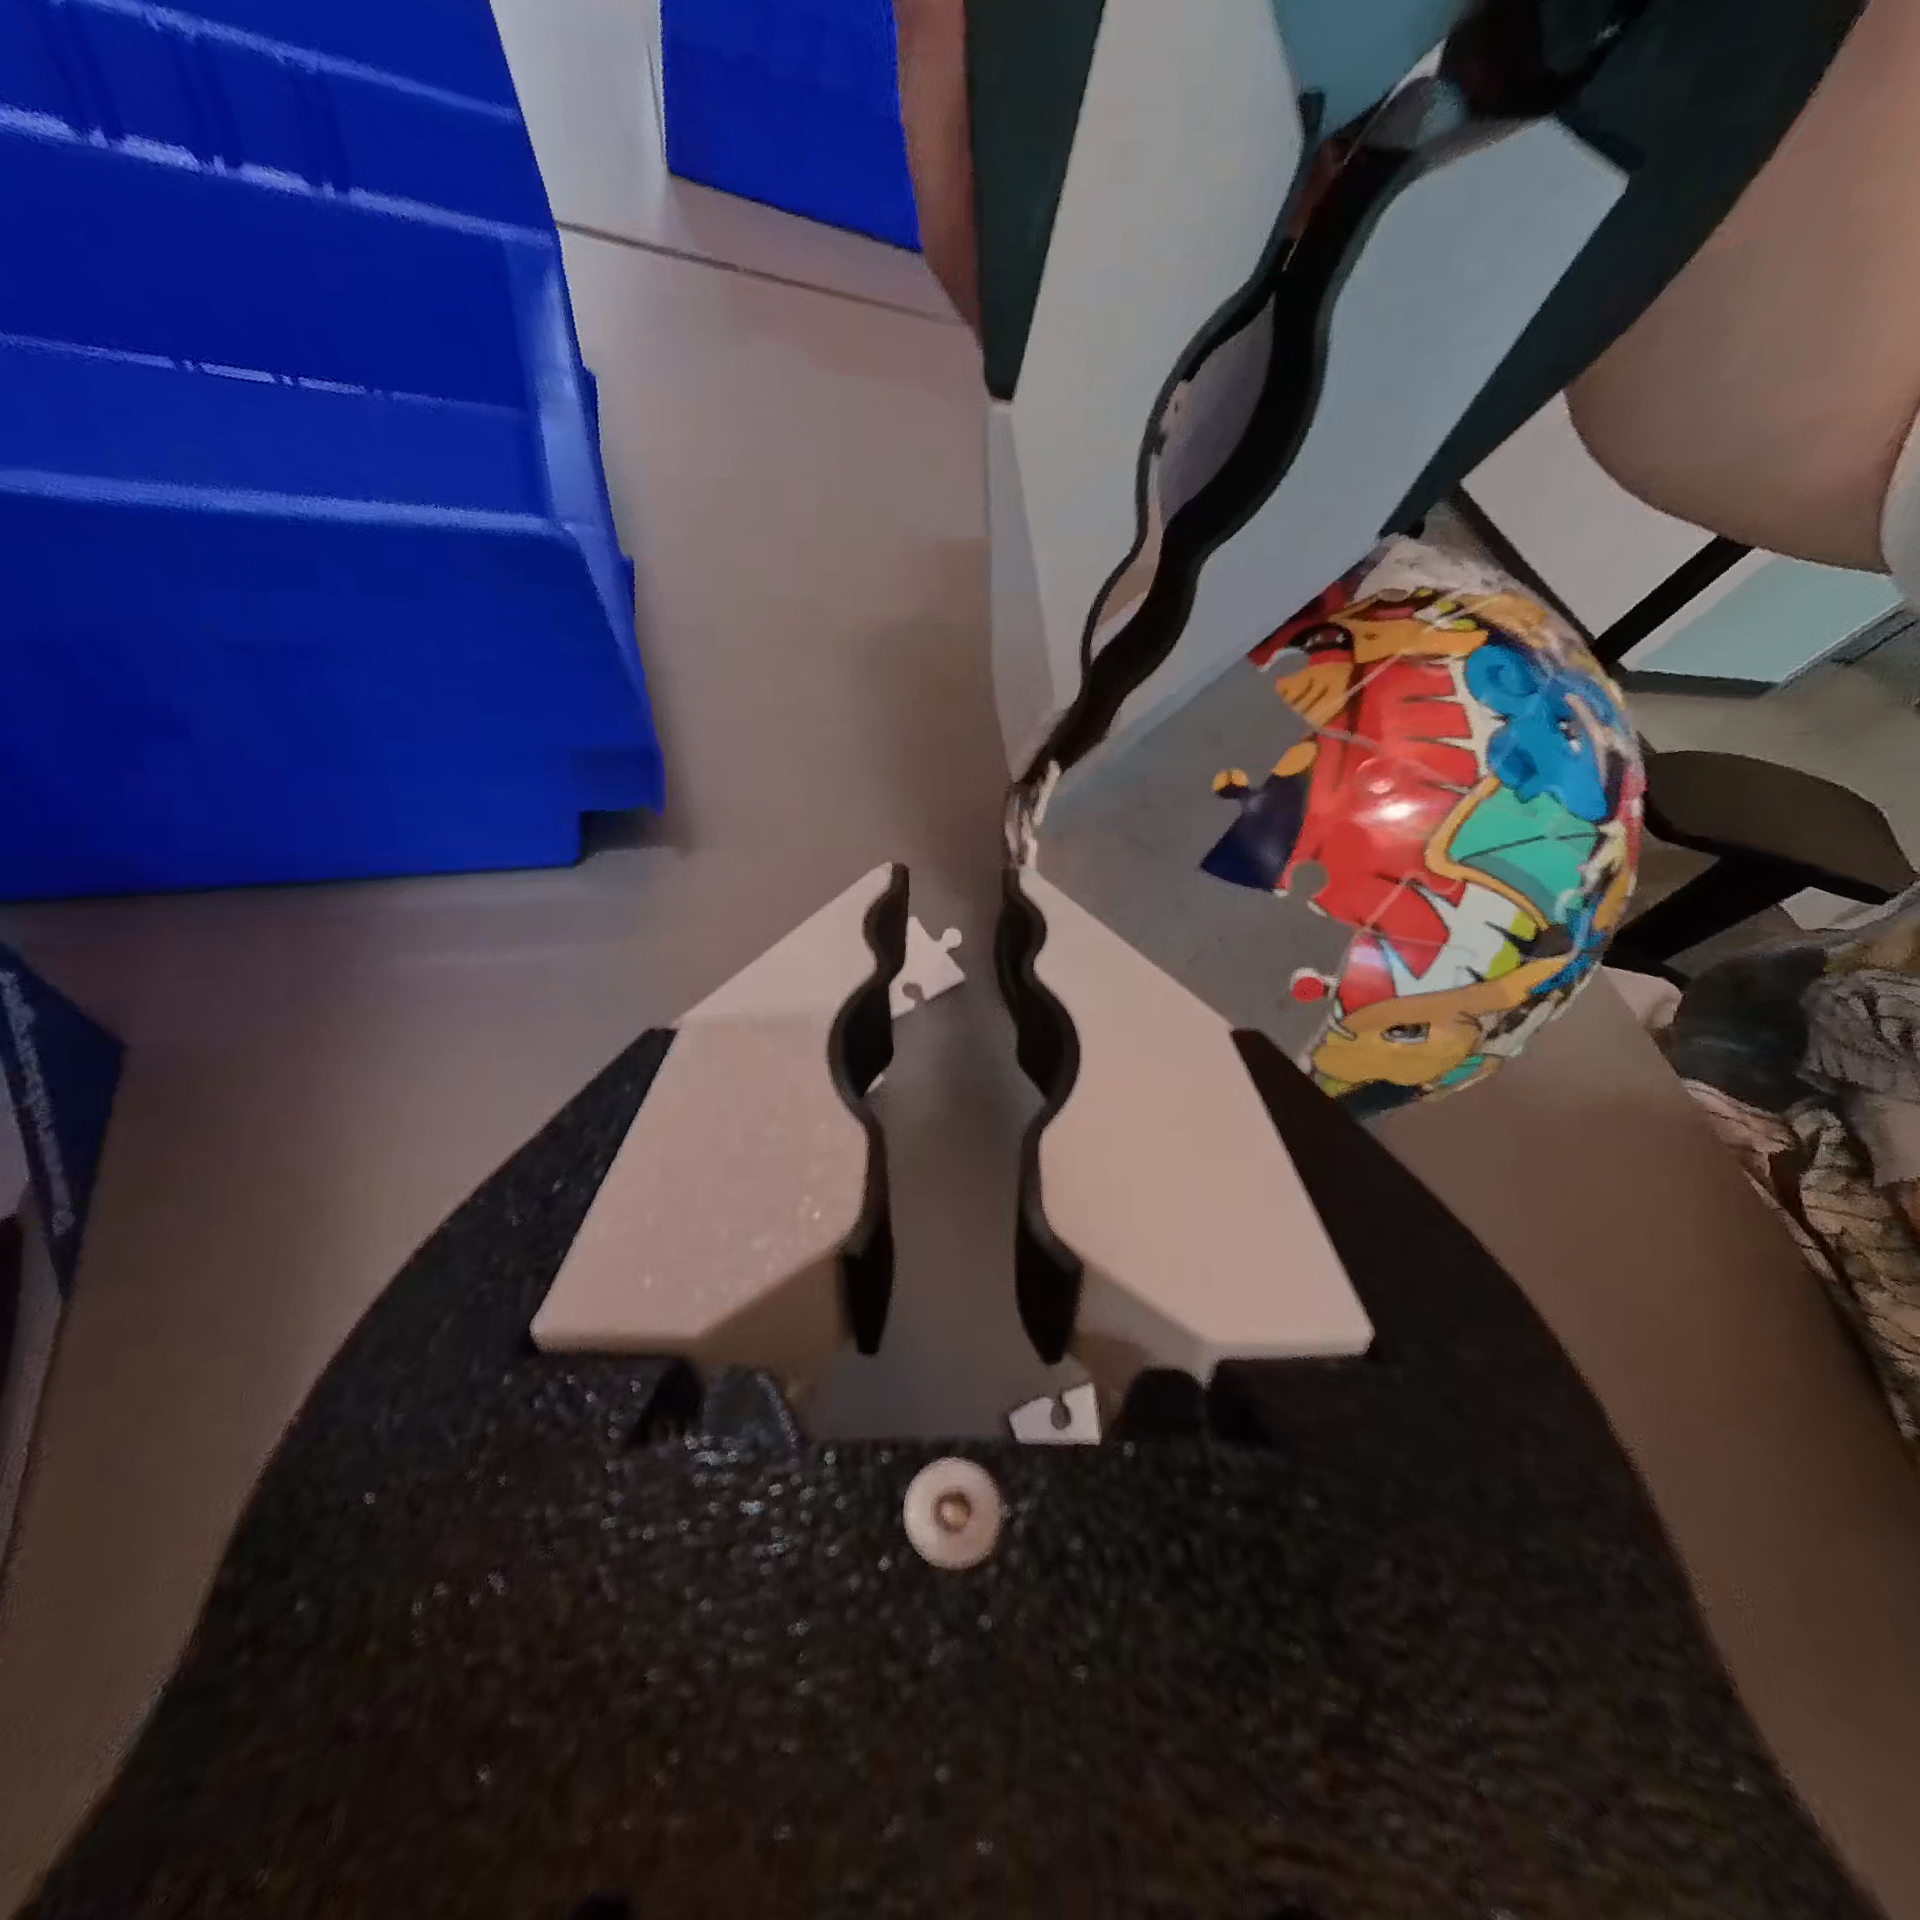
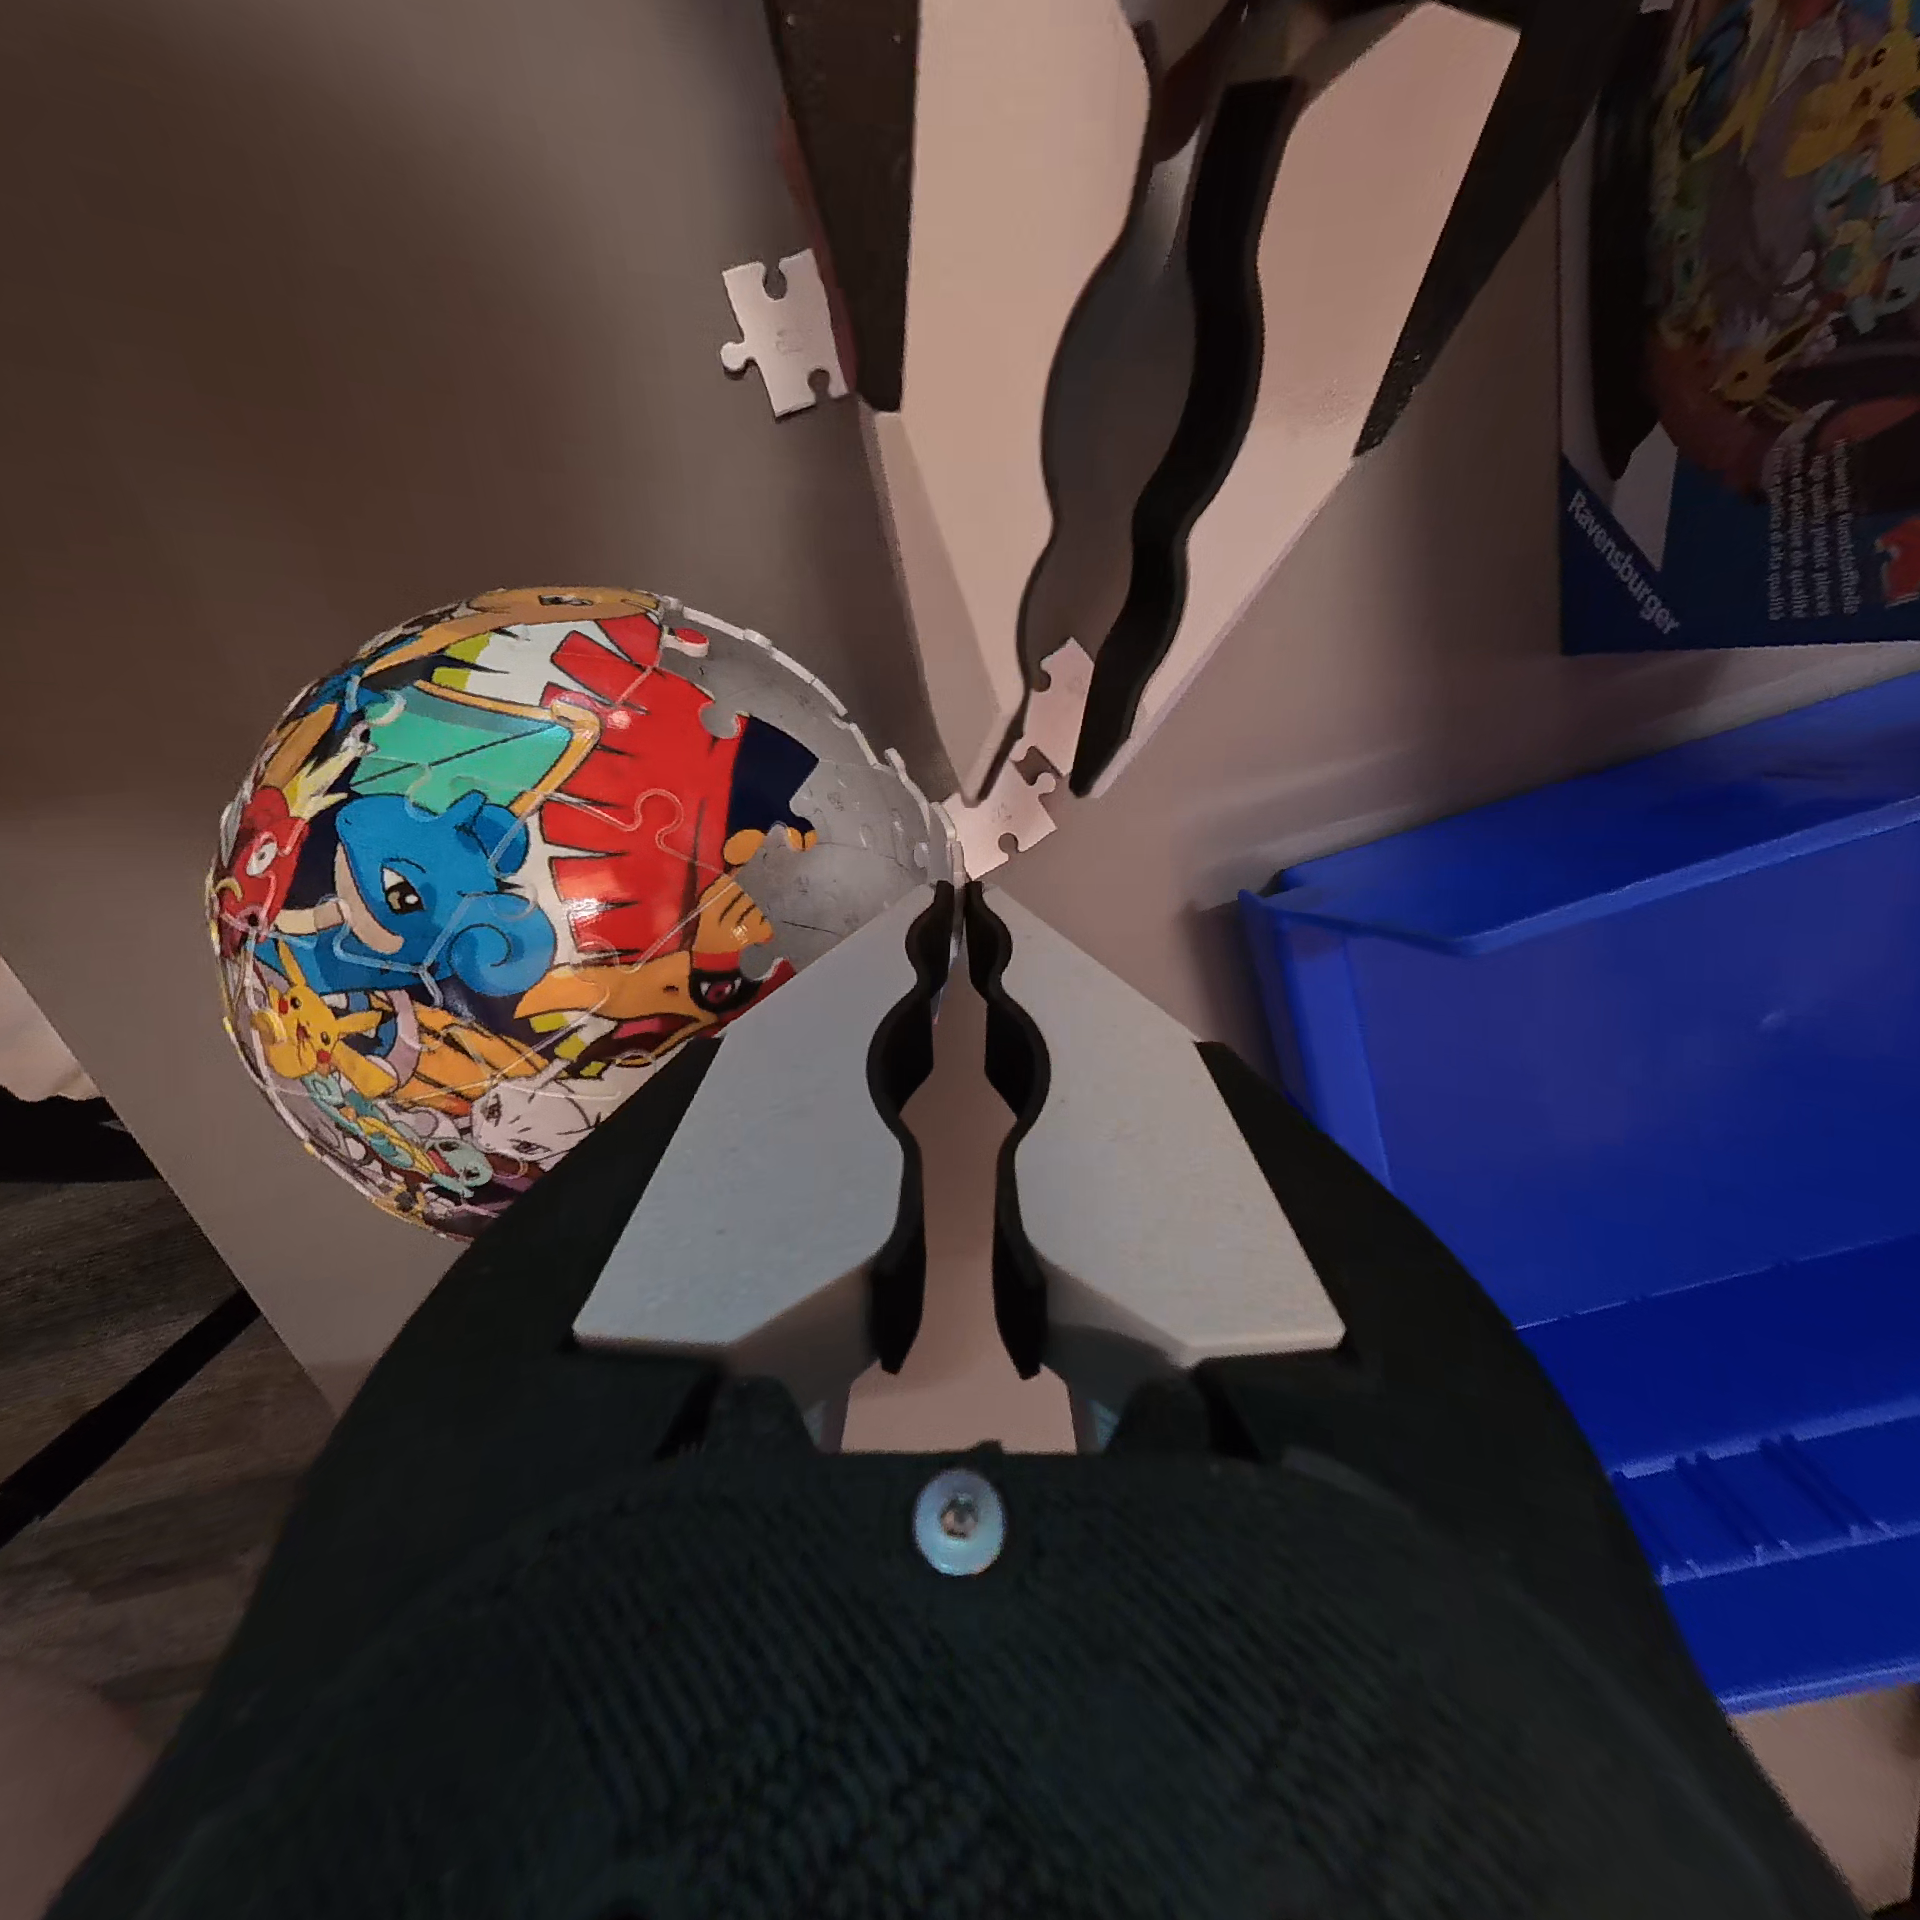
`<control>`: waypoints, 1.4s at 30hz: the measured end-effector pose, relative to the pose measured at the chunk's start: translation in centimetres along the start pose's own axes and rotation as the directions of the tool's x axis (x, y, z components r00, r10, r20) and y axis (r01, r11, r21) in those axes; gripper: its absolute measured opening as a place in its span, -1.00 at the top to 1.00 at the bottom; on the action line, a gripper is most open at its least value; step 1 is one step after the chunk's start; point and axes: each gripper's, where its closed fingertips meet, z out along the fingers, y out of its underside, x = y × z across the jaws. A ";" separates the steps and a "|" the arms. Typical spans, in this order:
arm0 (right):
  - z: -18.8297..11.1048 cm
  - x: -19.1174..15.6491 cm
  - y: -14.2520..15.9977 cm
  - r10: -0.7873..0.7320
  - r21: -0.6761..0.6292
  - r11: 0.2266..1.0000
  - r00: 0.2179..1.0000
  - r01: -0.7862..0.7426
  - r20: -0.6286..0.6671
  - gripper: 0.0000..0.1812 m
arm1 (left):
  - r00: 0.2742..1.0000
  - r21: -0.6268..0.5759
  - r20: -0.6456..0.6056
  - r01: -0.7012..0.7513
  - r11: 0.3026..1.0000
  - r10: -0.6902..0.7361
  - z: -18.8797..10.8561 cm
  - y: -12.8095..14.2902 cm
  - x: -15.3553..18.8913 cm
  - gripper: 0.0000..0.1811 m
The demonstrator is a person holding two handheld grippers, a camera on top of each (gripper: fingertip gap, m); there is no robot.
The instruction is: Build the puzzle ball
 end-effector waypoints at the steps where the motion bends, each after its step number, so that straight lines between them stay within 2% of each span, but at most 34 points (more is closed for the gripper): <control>1: 0.0 0.0 0.0 -0.003 -0.001 1.000 1.000 0.003 -0.001 1.00 | 1.000 -0.020 -0.006 0.011 1.000 -0.011 0.2 0.4 0.1 0.83; 4: 0.0 0.0 0.0 -0.011 -0.005 1.000 1.000 0.011 -0.006 1.00 | 0.999 -0.072 -0.027 0.042 0.997 -0.044 1.0 1.3 0.5 0.84; 9: 0.0 0.1 0.4 -0.026 -0.036 0.999 0.999 0.025 -0.034 0.99 | 0.997 -0.061 -0.032 0.062 0.996 -0.064 1.3 1.3 0.6 0.86; 11: 0.0 0.1 0.4 -0.018 -0.035 0.999 0.999 0.017 -0.037 0.99 | 0.997 -0.053 -0.054 0.050 0.997 -0.053 1.2 0.9 1.2 0.85; 18: -0.1 0.1 0.3 -0.012 -0.028 1.000 0.999 0.010 -0.052 1.00 | 1.000 -0.077 -0.003 -0.002 0.997 0.002 2.4 1.5 1.0 0.83; 26: -0.2 0.1 0.1 -0.016 -0.036 0.999 0.997 0.013 -0.076 1.00 | 0.998 -0.075 0.023 -0.052 0.996 0.054 3.4 1.6 1.4 0.95; 34: -0.4 -0.1 0.1 -0.033 -0.030 0.999 0.997 0.031 -0.069 1.00 | 0.985 -0.075 0.076 -0.146 0.986 0.152 3.4 1.4 1.2 0.98; 42: -0.4 -0.3 -0.1 -0.063 -0.006 0.998 0.997 0.063 -0.036 1.00 | 0.985 -0.045 0.083 -0.146 0.988 0.149 3.5 1.2 1.1 0.99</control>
